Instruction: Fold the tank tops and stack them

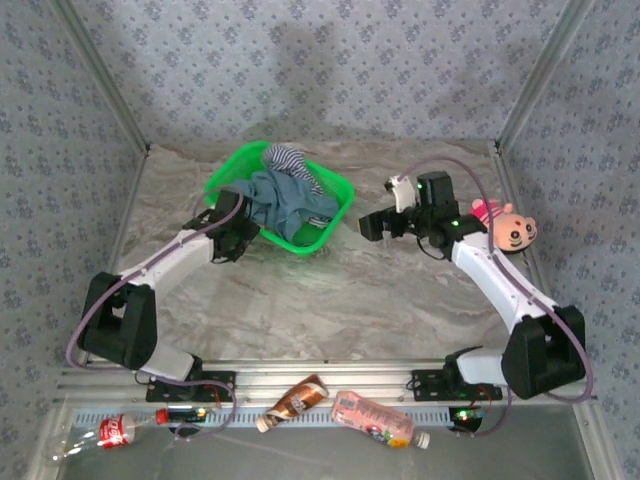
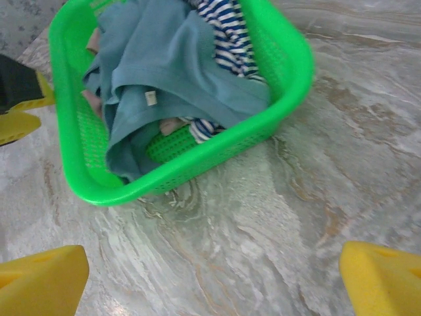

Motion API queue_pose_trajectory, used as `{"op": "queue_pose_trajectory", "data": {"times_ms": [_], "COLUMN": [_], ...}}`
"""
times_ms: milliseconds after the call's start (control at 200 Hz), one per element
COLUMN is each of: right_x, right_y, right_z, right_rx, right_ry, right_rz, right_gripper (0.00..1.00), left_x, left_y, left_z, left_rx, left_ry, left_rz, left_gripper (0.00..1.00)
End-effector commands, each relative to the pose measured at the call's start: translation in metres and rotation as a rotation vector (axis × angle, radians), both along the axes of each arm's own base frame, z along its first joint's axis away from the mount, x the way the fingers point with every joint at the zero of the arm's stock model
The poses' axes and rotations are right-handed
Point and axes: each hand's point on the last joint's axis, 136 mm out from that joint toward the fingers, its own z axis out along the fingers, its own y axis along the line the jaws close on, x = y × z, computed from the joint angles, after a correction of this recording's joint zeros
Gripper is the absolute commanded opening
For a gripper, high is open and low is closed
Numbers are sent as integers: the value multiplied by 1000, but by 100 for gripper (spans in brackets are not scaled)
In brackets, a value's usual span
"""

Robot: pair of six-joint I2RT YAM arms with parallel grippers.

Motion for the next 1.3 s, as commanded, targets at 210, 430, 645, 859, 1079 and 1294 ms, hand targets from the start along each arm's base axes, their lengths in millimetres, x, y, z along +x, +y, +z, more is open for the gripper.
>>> {"op": "queue_pose_trajectory", "data": {"times_ms": [210,430,645,859,1079,1294], "right_x": [13,28,53,83,116,137], "right_y": [54,84,116,150,186,204], "right_z": [4,1,-13,-33,-65,-103], "right_rx": [-4,8,-12,-76,-131,-194], "right_ry": [-19,-18,-50,-87,-105,-79], "right_rz": [159,208,265,299,296,264], "right_gripper": [100,100,100,100,100,96], "left_x": [19,27,44,55,59,55], "left_y": [-7,-8,-16,-22,-29,-28], "left_z": [50,48,32,18,10,8], "left_rx": [-59,-77,-123,-149,-171,-171], "left_ry": [-102,-79,-86,-75,-60,-47], "left_rz": [33,42,79,89,82,94], "left_gripper": [52,53,47,30,18,13]}}
